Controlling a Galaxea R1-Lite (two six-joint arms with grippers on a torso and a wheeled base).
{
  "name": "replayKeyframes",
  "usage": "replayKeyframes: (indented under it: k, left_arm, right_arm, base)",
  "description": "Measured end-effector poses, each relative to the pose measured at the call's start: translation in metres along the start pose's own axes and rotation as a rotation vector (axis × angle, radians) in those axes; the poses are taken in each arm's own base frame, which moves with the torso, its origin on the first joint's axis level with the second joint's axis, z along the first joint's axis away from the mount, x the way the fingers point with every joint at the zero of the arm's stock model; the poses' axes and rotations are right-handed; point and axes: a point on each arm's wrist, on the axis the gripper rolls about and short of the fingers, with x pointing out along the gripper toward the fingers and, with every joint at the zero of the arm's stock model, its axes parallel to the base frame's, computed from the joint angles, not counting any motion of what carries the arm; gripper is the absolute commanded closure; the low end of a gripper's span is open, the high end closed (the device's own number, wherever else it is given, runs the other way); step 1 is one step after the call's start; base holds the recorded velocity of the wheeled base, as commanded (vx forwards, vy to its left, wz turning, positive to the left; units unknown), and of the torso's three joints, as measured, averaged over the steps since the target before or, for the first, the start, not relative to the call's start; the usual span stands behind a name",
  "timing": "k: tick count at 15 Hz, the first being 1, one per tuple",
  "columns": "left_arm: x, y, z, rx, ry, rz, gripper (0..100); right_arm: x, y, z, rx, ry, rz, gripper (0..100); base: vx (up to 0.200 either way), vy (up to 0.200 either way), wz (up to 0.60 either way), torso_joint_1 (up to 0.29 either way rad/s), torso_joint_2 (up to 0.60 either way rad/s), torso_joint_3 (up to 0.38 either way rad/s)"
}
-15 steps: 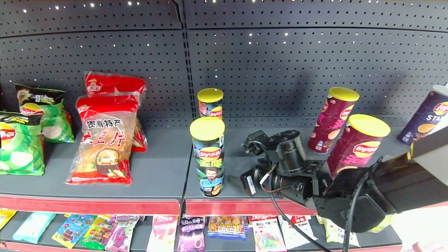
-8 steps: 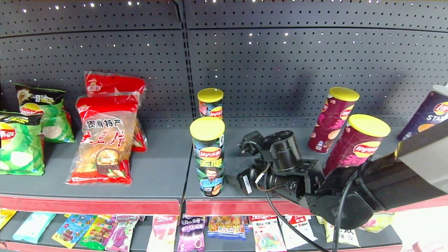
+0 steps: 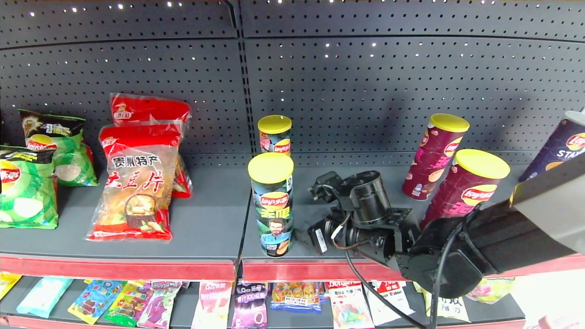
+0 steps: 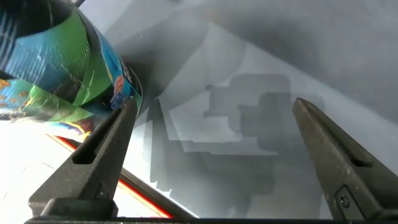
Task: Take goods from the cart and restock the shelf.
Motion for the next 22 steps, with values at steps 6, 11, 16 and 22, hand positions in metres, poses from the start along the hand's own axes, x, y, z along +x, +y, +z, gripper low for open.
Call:
replayKeyframes:
  k: [6,11,16,22]
  left_arm:
    - [0.0000,0.0000,0.0000,0.000,0.000,0.000,0]
    - [0.0000,0.0000,0.0000,0.000,0.000,0.000,0]
    - [0.0000,0.0000,0.0000,0.000,0.000,0.000,0]
    - [0.0000,0.0000,0.0000,0.000,0.000,0.000,0]
  right_arm:
    - [0.0019,0.0021,0.0016,-0.001,-0.005,0.005,0]
    - [0.0024,0.0028,0.0029,-0.001,-0.009,0.006,0]
    - [0.0033,0.0064,0.0028,-0.005,-0.011,0.014,0]
    - [0.0038,0.0061,0.0034,-0.004,-0.012,0.013,0]
  base:
    - [0.000,0.000,0.00,0.000,0.00,0.000]
    - [0.000,0.000,0.00,0.000,0.00,0.000]
    - [0.000,0.000,0.00,0.000,0.00,0.000]
    - [0.000,0.000,0.00,0.000,0.00,0.000]
